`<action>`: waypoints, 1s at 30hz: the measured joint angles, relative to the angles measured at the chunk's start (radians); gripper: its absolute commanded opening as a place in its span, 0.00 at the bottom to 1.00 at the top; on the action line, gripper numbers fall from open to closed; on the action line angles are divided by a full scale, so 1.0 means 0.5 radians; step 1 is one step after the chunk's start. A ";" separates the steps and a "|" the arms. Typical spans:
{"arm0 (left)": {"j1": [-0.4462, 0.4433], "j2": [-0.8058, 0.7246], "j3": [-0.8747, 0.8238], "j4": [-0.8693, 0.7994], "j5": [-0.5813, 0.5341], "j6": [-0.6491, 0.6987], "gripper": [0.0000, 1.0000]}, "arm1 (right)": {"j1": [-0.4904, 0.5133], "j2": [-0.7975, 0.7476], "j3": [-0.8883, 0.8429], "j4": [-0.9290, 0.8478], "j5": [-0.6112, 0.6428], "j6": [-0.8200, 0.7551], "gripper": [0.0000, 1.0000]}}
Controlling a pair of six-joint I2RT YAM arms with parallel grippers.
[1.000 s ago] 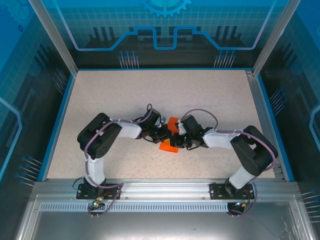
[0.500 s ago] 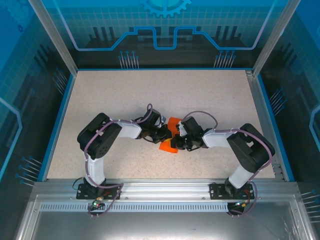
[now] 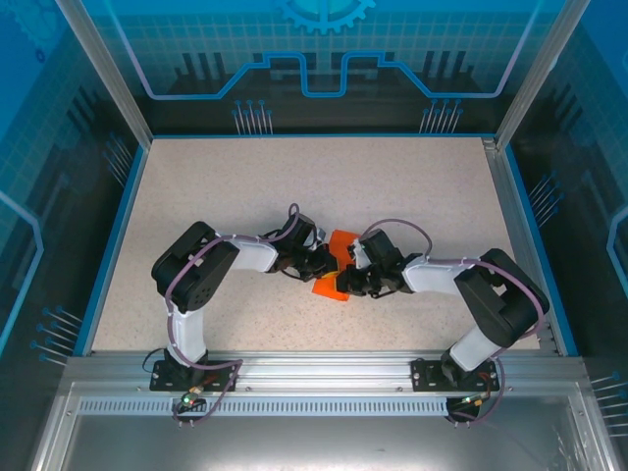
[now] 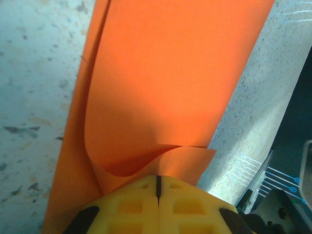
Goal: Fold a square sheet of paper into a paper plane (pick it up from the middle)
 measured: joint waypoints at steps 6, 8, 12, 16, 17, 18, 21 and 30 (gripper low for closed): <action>0.000 -0.003 0.000 -0.003 0.001 0.008 0.00 | -0.008 0.018 -0.064 0.028 -0.018 0.036 0.10; 0.000 -0.003 0.000 -0.003 0.001 0.009 0.00 | -0.009 0.021 -0.075 0.050 -0.029 0.044 0.11; 0.000 -0.003 0.000 -0.003 0.001 0.014 0.00 | -0.013 0.017 -0.075 0.047 -0.037 0.043 0.11; 0.000 -0.004 0.000 -0.003 0.001 0.014 0.00 | -0.013 -0.030 -0.070 -0.024 -0.038 0.042 0.12; 0.000 -0.003 0.000 -0.003 0.001 0.014 0.00 | -0.013 -0.046 -0.069 -0.041 -0.040 0.042 0.12; 0.000 -0.003 0.000 -0.003 0.001 0.014 0.00 | -0.013 -0.059 -0.066 -0.060 -0.041 0.043 0.12; 0.000 -0.004 0.000 -0.003 0.001 0.014 0.00 | -0.013 -0.075 -0.058 -0.076 -0.044 0.043 0.12; -0.001 -0.004 0.000 -0.004 0.001 0.014 0.00 | -0.014 -0.022 -0.086 -0.053 -0.045 0.044 0.11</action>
